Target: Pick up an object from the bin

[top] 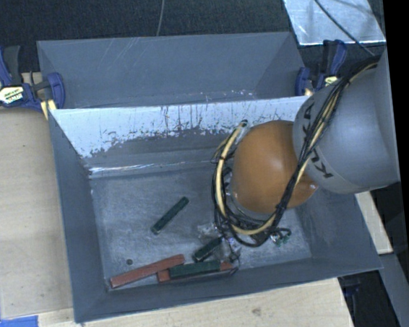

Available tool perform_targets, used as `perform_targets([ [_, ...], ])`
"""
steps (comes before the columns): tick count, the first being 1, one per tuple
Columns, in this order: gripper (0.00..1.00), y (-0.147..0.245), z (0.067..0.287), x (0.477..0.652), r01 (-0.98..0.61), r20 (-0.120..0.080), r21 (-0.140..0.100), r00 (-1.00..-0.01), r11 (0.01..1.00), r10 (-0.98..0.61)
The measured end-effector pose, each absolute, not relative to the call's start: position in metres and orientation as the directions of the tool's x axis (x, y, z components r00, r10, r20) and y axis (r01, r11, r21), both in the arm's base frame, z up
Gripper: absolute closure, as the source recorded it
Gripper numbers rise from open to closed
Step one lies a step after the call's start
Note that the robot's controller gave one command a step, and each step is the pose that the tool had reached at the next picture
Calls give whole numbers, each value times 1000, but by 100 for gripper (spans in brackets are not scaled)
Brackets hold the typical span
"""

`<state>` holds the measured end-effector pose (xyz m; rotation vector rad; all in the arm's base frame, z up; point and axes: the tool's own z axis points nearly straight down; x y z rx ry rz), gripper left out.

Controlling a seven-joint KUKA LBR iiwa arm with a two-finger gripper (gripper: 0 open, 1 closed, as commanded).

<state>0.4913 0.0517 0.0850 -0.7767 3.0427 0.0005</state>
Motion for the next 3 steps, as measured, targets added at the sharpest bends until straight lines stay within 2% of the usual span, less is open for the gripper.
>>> perform_targets([
  [2,100,52,86,491,-480,-1,0,-877,877,-480],
  [3,100,50,194,500,-473,1,1,-881,881,-473],
])
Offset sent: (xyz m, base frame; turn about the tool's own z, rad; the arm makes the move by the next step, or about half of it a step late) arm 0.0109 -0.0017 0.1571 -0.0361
